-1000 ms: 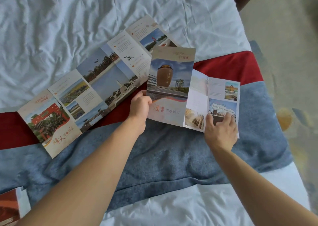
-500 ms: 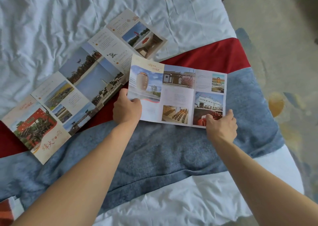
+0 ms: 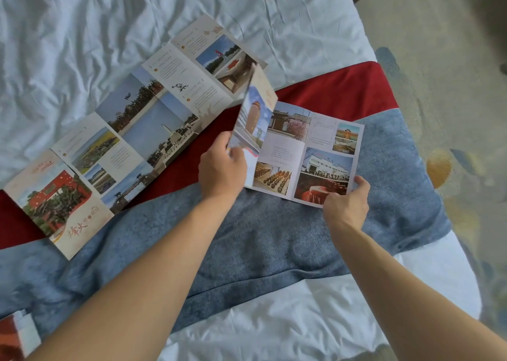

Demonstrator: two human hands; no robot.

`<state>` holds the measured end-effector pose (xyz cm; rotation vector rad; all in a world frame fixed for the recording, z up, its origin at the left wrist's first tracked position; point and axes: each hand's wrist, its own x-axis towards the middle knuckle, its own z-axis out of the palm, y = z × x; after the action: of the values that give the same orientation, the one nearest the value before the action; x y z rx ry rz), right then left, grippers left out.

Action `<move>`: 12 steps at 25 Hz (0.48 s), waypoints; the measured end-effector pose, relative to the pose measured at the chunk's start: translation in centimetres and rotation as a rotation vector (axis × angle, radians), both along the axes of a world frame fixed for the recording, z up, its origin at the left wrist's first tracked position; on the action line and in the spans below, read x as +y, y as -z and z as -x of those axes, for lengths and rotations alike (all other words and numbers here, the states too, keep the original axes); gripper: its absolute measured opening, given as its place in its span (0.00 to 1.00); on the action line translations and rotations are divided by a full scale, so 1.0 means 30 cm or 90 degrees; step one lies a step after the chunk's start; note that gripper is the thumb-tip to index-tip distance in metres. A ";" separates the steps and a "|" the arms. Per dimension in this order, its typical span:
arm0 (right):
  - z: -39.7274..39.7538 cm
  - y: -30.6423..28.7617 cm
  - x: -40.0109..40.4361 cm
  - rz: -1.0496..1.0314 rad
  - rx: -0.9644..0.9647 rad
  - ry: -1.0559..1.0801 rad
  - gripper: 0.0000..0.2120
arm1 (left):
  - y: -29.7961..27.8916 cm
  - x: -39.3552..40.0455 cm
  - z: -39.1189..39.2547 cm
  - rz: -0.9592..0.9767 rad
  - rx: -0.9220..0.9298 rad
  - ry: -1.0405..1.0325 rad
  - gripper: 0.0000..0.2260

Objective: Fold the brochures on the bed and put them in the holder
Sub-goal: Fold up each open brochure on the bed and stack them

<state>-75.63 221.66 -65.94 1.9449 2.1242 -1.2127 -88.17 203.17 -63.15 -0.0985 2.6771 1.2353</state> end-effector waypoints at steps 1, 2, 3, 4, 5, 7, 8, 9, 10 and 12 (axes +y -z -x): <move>-0.007 -0.002 0.004 0.003 0.000 -0.005 0.34 | 0.003 -0.010 0.011 -0.025 -0.018 -0.035 0.09; -0.012 -0.003 0.008 0.009 -0.004 -0.008 0.34 | 0.007 -0.025 0.023 -0.052 -0.041 -0.069 0.08; -0.016 -0.004 0.011 0.015 -0.007 -0.003 0.35 | 0.011 -0.044 0.035 -0.075 -0.063 -0.099 0.08; -0.016 -0.004 0.011 0.017 -0.006 0.008 0.35 | 0.018 -0.066 0.044 -0.088 -0.077 -0.122 0.08; -0.015 -0.006 0.005 0.015 0.001 0.018 0.35 | 0.024 -0.087 0.050 -0.087 -0.078 -0.135 0.09; -0.004 -0.015 -0.023 0.004 0.032 0.025 0.32 | 0.030 -0.113 0.047 -0.060 -0.051 -0.131 0.10; 0.006 -0.020 -0.039 -0.005 0.059 0.020 0.29 | 0.030 -0.115 0.041 -0.045 -0.034 -0.119 0.10; 0.017 -0.027 -0.059 -0.019 0.096 0.006 0.25 | 0.030 -0.112 0.032 -0.033 -0.017 -0.104 0.10; 0.029 -0.035 -0.079 -0.041 0.133 -0.026 0.21 | 0.030 -0.106 0.025 -0.025 -0.004 -0.093 0.09; 0.052 -0.044 -0.120 -0.118 0.186 -0.162 0.14 | 0.032 -0.096 0.019 -0.019 0.004 -0.101 0.09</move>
<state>-77.20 218.06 -64.61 1.5656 2.6160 -1.3628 -88.74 200.28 -64.09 -0.3090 2.6993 1.3220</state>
